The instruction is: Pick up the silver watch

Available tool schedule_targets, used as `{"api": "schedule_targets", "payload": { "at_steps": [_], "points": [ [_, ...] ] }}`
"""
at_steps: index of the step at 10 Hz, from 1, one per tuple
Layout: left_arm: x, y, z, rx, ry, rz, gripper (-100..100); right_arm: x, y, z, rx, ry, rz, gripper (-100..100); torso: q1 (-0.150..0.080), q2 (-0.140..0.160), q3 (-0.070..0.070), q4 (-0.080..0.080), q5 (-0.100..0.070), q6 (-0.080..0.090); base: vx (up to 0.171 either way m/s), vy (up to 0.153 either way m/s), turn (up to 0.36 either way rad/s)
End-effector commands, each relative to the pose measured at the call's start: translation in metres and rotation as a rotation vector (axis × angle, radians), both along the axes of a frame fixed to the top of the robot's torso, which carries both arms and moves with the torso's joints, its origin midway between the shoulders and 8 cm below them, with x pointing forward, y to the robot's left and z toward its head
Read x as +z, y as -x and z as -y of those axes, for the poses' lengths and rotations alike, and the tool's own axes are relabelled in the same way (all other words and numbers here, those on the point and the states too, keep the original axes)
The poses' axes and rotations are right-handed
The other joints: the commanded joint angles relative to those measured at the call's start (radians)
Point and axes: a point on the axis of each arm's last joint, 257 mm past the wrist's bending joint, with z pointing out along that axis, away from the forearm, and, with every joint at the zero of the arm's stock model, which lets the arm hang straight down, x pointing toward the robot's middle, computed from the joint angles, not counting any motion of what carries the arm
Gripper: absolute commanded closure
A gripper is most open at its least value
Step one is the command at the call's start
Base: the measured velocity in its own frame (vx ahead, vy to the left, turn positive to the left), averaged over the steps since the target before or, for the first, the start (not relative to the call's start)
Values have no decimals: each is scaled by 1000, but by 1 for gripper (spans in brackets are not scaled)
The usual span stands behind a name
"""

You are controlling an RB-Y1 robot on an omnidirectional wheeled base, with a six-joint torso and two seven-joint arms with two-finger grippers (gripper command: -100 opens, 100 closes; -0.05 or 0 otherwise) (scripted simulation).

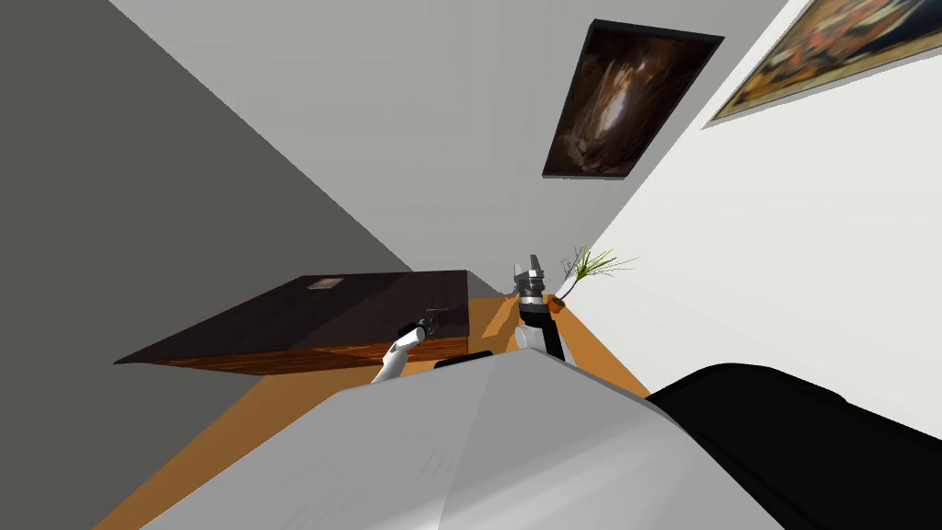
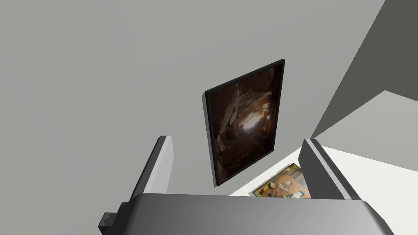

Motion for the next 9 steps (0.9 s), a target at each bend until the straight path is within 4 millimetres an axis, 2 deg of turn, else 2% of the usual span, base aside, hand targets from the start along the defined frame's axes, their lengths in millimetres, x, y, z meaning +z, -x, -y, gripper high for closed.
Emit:
{"api": "schedule_targets", "payload": {
  "at_steps": [1,2,6,7,8,9],
  "points": [
    [0,0,0,0,0,0,-100,0,0,0,0,0,0,0,0,0,0,0,0,0,19,10,-11],
    [0,0,0,0,-1,2,100,0,0,0,0,0,0,0,-1,3,2,1,0,0,0,0,0],
    [0,-1,0,1,-1,4,100,0,0,0,0,0,0,0,-2,5,3,1,0,1,0,0,0],
    [0,-1,0,1,-1,3,0,0,0,0,0,0,0,0,-2,5,3,1,0,0,0,0,0],
    [8,-9,-7,-3,-1,1,100,0,0,0,0,0,0,0,-2,5,3,1,0,0,-79,-29,22],
    [11,-12,-10,-4,-1,1,100,0,0,0,0,0,0,0,-3,9,5,1,-1,0,-109,-47,32]
  ]
}}
